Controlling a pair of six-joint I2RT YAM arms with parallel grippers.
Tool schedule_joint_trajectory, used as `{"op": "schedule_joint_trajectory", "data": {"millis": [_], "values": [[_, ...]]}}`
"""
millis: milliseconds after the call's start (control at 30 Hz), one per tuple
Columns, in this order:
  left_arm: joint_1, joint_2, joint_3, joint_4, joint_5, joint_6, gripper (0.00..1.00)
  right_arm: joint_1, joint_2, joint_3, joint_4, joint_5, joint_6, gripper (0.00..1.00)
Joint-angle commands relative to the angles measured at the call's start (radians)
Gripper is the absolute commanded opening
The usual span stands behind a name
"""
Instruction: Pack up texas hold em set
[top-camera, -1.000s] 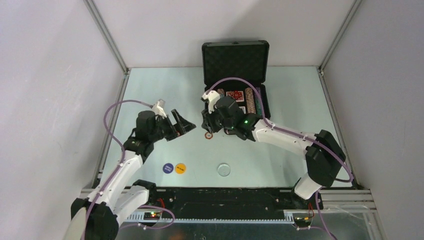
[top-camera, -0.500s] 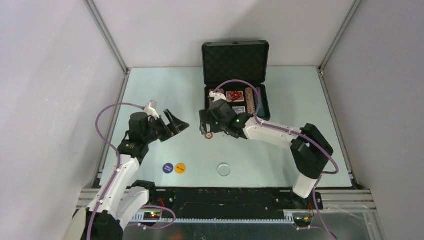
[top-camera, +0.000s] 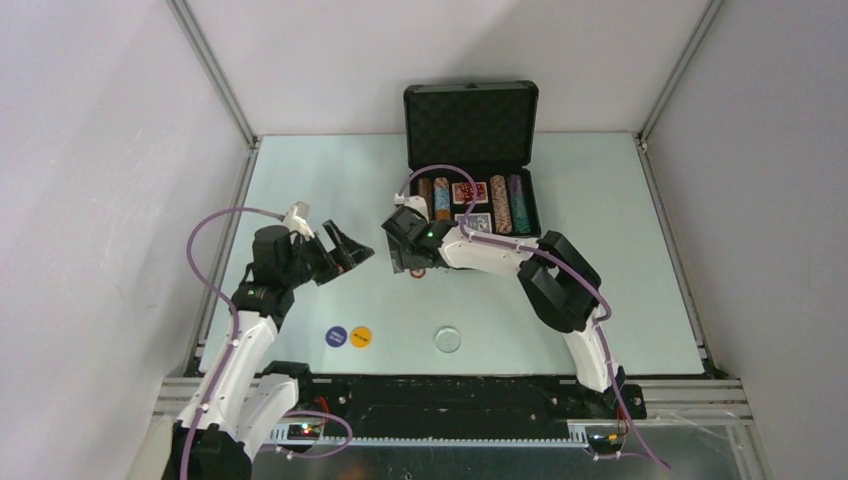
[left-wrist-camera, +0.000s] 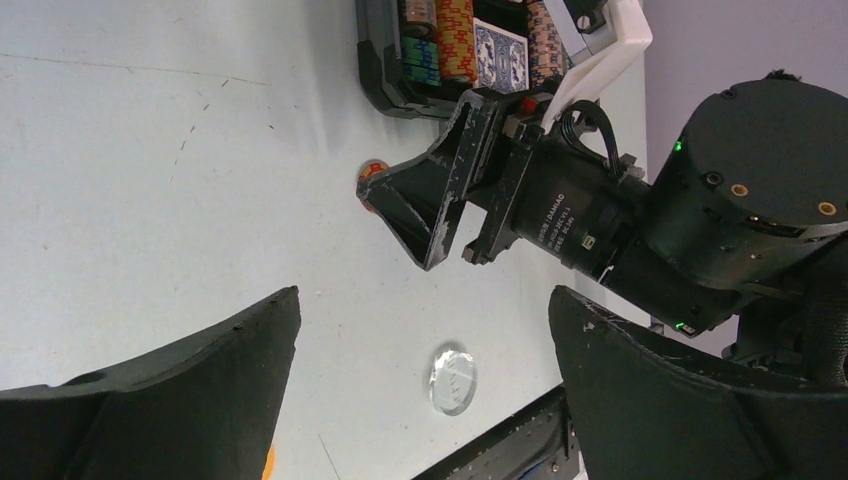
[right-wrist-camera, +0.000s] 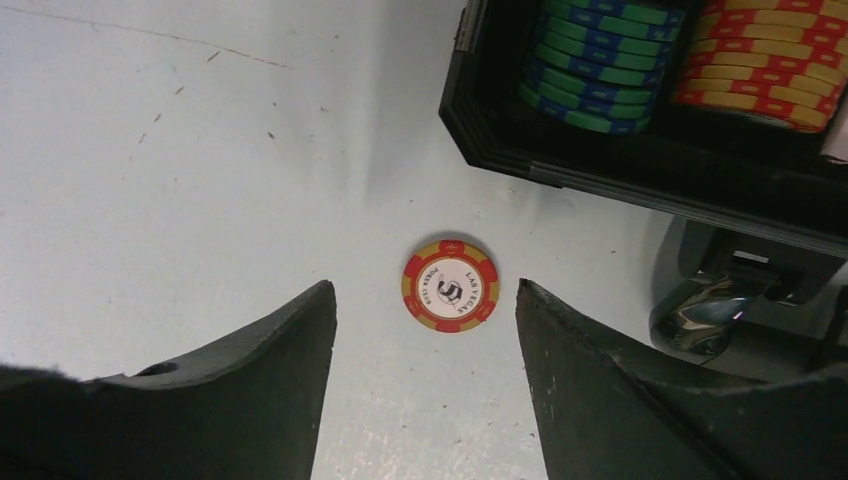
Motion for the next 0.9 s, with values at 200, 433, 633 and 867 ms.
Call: {"op": "schedule_joint_trajectory", "data": {"millis": [200,433,633,867], "values": [[0.024,-0.012,0.011,0.006,0.046,0.035,0.98,0.009,0.085,0.111,-0.162,0.09,0.018,0.65],[0.026,-0.001,0.015,0.007,0.053,0.029,0.98,0.006,0.111,0.111,-0.161,0.036,0.016,0.63],[0.026,-0.003,0.014,0.006,0.053,0.03,0.98,0.007,0.143,0.135,-0.171,0.01,0.002,0.57],[0.028,-0.004,0.011,0.005,0.054,0.028,0.98,0.018,0.182,0.159,-0.196,0.003,-0.011,0.55]]}}
